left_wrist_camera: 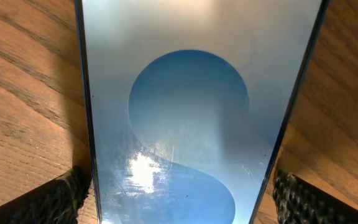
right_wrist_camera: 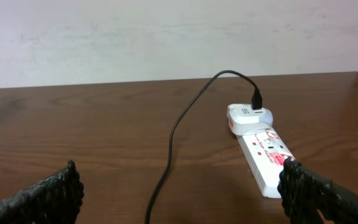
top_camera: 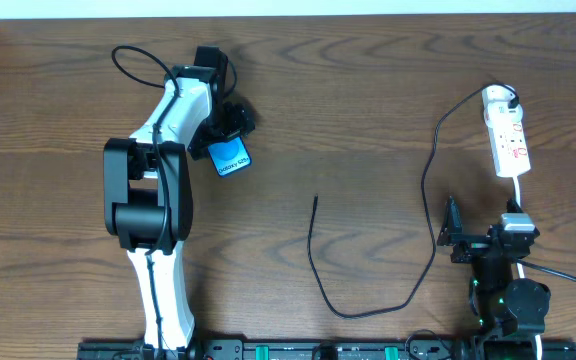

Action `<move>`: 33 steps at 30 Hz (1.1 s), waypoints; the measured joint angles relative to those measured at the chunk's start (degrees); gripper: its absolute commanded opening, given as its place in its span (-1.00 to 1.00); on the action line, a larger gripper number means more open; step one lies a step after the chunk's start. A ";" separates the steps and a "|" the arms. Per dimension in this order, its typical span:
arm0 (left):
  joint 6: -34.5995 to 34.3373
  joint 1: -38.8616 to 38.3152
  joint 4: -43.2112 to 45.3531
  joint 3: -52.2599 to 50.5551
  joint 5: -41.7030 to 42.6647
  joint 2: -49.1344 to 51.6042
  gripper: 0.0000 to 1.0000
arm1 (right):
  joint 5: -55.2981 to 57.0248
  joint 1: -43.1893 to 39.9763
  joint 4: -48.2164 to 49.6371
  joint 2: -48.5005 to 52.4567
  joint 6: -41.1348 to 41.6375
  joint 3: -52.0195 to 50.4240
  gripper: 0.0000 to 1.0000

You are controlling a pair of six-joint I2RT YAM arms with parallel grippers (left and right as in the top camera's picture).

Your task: Plug charger to phone and switch on socket

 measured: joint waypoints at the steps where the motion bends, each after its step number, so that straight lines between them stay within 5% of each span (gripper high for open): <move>1: 0.00 0.00 -0.02 0.00 0.02 0.00 0.96 | -0.02 0.00 0.00 0.00 0.00 0.00 0.98; 33: 0.02 0.00 -3.17 -0.04 0.04 0.00 0.95 | -0.02 0.00 0.00 0.00 0.00 0.00 0.99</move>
